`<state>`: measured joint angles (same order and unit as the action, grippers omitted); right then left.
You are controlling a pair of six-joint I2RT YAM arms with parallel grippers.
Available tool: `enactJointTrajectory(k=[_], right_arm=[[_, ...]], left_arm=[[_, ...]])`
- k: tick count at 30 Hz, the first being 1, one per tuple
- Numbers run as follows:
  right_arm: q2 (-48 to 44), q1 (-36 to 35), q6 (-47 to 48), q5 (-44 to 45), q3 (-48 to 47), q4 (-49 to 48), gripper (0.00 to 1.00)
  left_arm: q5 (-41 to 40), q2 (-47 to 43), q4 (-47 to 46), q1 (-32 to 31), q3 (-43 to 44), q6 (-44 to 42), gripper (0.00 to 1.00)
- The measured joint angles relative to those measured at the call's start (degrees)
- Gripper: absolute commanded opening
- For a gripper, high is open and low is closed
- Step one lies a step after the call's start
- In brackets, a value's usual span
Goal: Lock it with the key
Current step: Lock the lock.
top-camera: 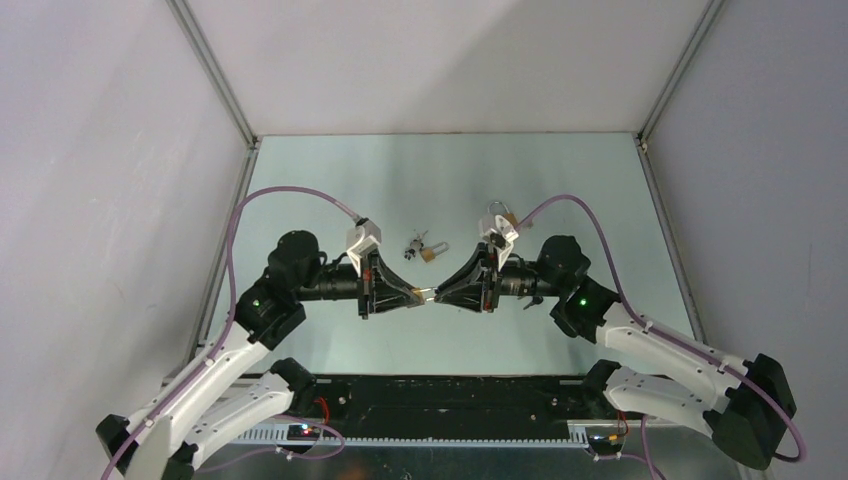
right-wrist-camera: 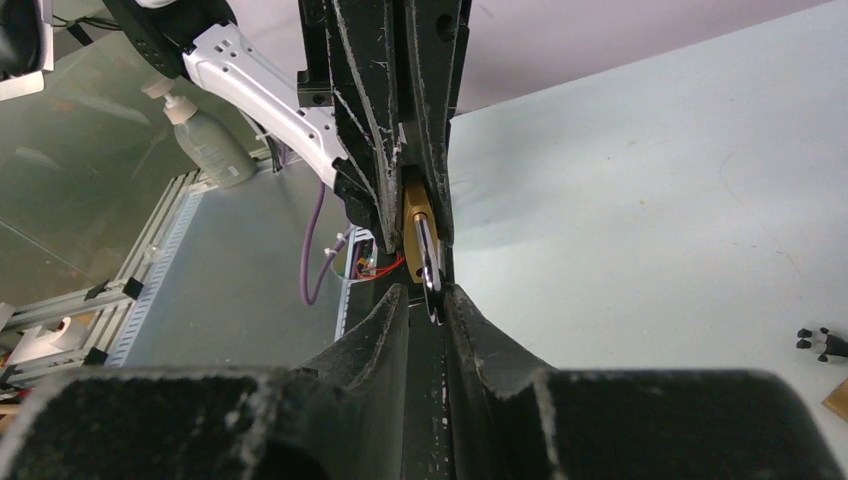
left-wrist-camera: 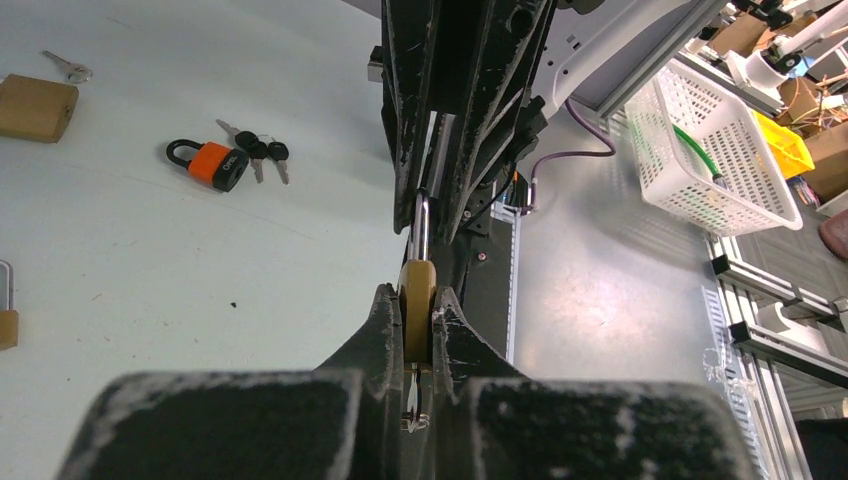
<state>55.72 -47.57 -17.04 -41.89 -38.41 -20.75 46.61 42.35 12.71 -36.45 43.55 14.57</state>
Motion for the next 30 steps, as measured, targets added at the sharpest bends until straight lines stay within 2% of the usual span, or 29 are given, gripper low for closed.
enactJointTrajectory(k=[5, 8, 18, 30], right_arm=[[-0.83, -0.13, 0.92, 0.04, 0.00, 0.46, 0.14], [-0.87, -0.22, 1.42, 0.33, 0.00, 0.59, 0.00], [-0.74, -1.36, 2.08, 0.79, 0.00, 0.79, 0.00], [3.45, -6.29, 2.45, 2.62, -0.46, -2.56, 0.00]], left_arm=[[0.11, 0.09, 0.09, 0.00, 0.15, 0.00, 0.00], [0.24, 0.11, 0.15, 0.00, 0.15, 0.00, 0.00], [1.57, 0.07, 0.83, 0.00, 0.22, 0.00, 0.00], [2.56, -1.95, 8.20, 0.63, 1.14, -0.07, 0.00]])
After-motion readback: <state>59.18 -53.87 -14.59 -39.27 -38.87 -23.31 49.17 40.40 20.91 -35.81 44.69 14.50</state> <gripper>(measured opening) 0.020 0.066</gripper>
